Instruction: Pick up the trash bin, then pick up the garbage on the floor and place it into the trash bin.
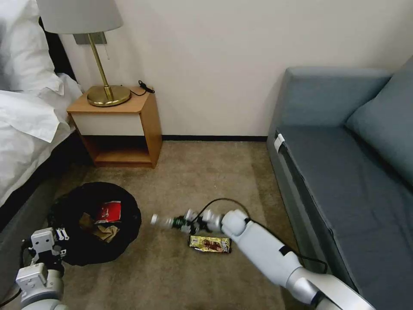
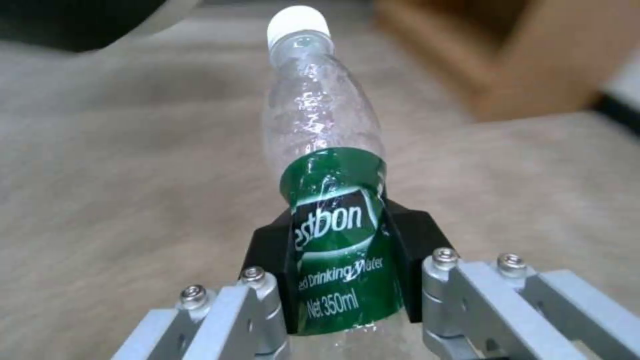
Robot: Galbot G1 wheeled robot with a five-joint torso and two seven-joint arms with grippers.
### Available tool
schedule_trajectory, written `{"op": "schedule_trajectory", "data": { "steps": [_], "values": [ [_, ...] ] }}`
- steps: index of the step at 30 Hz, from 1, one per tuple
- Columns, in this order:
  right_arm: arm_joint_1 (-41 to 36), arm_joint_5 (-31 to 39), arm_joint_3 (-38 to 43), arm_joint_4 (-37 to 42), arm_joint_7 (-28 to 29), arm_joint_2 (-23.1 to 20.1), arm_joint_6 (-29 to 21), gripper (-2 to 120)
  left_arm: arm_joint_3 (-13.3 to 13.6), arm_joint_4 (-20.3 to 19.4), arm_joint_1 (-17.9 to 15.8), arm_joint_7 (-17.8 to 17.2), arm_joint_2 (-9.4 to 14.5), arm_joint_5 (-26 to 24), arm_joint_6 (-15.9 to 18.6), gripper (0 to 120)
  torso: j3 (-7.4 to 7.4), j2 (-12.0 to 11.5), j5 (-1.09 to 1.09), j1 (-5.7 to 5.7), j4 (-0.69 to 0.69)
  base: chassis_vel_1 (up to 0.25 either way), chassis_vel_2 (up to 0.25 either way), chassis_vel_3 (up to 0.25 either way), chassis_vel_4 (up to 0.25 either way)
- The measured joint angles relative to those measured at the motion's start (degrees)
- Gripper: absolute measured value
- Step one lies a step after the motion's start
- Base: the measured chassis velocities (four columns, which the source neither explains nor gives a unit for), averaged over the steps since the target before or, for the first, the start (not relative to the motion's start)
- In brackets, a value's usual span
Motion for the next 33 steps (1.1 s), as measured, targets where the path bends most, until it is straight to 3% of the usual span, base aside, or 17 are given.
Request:
{"op": "schedule_trajectory", "data": {
  "steps": [5, 9, 22, 27, 33],
  "values": [
    [0.95, 8.31, 4.76, 3.78, 1.05, -0.64, -3.14, 30, 0.74, 0.54, -1.09, 0.46, 0.27, -0.02, -0.15, 3, 0.00, 0.00, -0.01, 0.00, 0.01, 0.000, 0.000, 0.000, 0.000],
    [0.13, 23.73, 4.40, 15.95, 3.97, -2.13, -9.39, 30, 1.08, 0.93, -2.39, 0.77, 1.87, 0.07, 0.15, 3, -0.01, 0.00, -0.01, 0.00, 0.01, 0.000, 0.000, 0.000, 0.000],
    [-4.43, 42.22, -3.23, 31.33, 5.85, 0.10, -11.94, 30, 3.38, 3.18, -5.94, 1.99, 2.73, 0.06, -0.53, 3, -0.01, 0.00, -0.01, 0.00, 0.02, 0.000, 0.000, 0.000, 0.000],
    [-5.56, 44.62, -6.01, 34.31, 6.56, 1.14, -13.36, 30, 4.36, 4.11, -6.40, 1.75, 4.26, 0.08, 0.04, 3, -0.01, 0.00, -0.02, 0.00, 0.01, 0.000, 0.000, 0.000, 0.000],
    [-5.64, 42.55, -8.80, 33.37, 7.22, 2.80, -13.21, 30, 4.69, 5.35, -7.07, 2.21, 5.20, -0.82, -0.80, 3, -0.01, 0.00, -0.02, 0.00, 0.01, 0.000, 0.000, 0.000, 0.000]
  ]
}}
